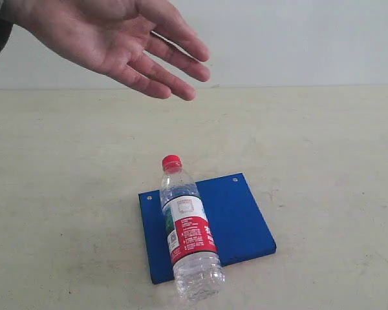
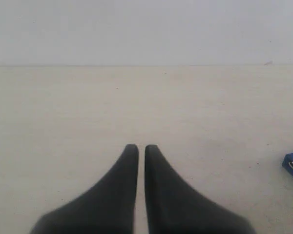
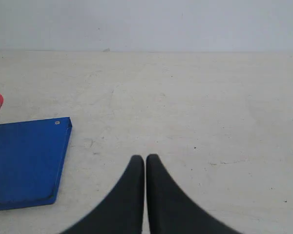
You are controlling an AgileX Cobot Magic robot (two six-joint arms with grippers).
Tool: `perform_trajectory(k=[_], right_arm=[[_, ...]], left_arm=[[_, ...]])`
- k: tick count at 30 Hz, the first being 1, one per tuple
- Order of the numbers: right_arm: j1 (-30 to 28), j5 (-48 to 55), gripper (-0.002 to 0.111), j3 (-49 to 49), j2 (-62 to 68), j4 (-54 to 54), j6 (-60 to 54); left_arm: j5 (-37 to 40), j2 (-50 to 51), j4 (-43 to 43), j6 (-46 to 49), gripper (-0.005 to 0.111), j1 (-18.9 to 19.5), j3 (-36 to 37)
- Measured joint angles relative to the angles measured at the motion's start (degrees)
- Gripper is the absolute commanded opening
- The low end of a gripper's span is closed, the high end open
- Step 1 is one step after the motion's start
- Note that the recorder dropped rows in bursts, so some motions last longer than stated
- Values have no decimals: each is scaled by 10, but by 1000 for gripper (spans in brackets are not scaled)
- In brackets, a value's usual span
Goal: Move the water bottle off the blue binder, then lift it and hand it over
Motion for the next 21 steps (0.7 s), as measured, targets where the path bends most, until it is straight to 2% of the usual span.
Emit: perform_trajectory(k=[14,16,18,21], right_arm=[[0,-17,0,0,0,7,7],[0,-46,0,0,0,62,46],[0,-59,0,0,0,177,108],[0,-27,0,0,0,318,139]], left_arm=[[0,0,0,0,4,0,0],[0,0,0,0,4,0,0],[0,0,0,0,4,0,0],[0,0,0,0,4,0,0]])
